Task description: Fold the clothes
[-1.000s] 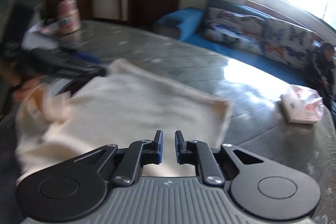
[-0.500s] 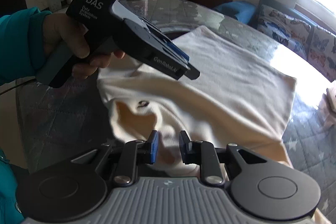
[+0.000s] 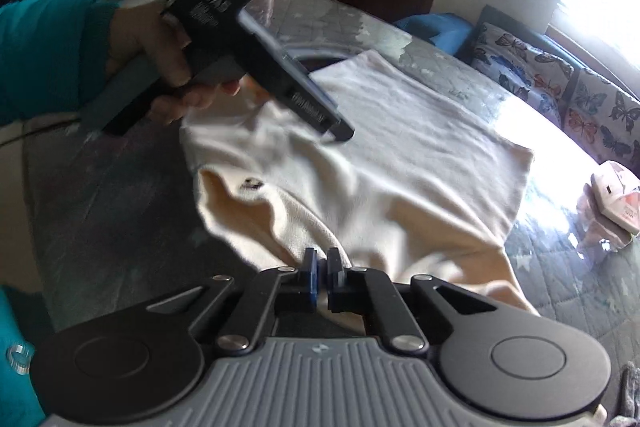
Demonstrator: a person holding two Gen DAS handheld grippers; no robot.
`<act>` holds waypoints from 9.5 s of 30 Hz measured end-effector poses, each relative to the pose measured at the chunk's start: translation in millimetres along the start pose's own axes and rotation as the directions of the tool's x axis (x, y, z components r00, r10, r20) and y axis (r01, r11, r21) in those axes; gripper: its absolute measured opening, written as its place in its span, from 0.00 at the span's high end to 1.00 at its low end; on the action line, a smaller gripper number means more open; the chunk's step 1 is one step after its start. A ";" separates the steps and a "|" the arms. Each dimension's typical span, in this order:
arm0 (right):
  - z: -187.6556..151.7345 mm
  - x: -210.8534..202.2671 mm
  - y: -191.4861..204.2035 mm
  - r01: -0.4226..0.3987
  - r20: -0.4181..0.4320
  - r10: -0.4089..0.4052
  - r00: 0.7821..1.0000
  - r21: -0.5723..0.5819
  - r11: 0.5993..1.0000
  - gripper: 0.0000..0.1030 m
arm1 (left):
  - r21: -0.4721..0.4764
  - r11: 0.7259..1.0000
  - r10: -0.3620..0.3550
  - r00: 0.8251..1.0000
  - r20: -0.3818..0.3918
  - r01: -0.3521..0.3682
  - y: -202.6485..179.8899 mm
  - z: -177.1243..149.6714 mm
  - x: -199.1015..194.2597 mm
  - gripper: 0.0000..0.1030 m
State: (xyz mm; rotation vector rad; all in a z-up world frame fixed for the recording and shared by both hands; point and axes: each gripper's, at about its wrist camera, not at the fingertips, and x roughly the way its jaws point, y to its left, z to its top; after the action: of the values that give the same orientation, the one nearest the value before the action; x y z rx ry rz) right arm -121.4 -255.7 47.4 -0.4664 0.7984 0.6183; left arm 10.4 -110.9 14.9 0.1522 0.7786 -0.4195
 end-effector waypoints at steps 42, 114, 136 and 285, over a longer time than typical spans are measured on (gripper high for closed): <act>16.0 22.8 16.5 -0.081 0.052 0.077 0.996 0.086 0.993 0.90 | 0.198 0.970 0.127 0.988 0.093 -0.144 13.1 -32.0 -48.9 0.55; 10.7 16.5 18.4 -0.009 0.073 -0.006 0.997 0.202 0.979 0.06 | -0.180 0.776 0.623 0.779 0.070 -0.604 167.8 -86.8 -90.2 0.72; -21.2 -20.9 2.0 0.031 0.123 -0.073 0.990 0.315 0.949 0.06 | 0.029 0.941 0.329 0.935 0.133 -0.336 70.1 -103.1 -110.2 0.68; -24.9 1.0 4.8 0.213 0.090 -0.228 0.970 0.148 0.966 0.25 | 0.229 0.964 -0.173 0.974 0.145 0.137 -52.0 -119.7 -120.9 0.64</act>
State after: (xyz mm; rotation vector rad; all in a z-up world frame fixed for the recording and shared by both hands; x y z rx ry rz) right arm -136.8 -266.8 30.5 -0.3871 0.6715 0.3748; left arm -165.8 -86.4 17.0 0.2594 0.5832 -0.6589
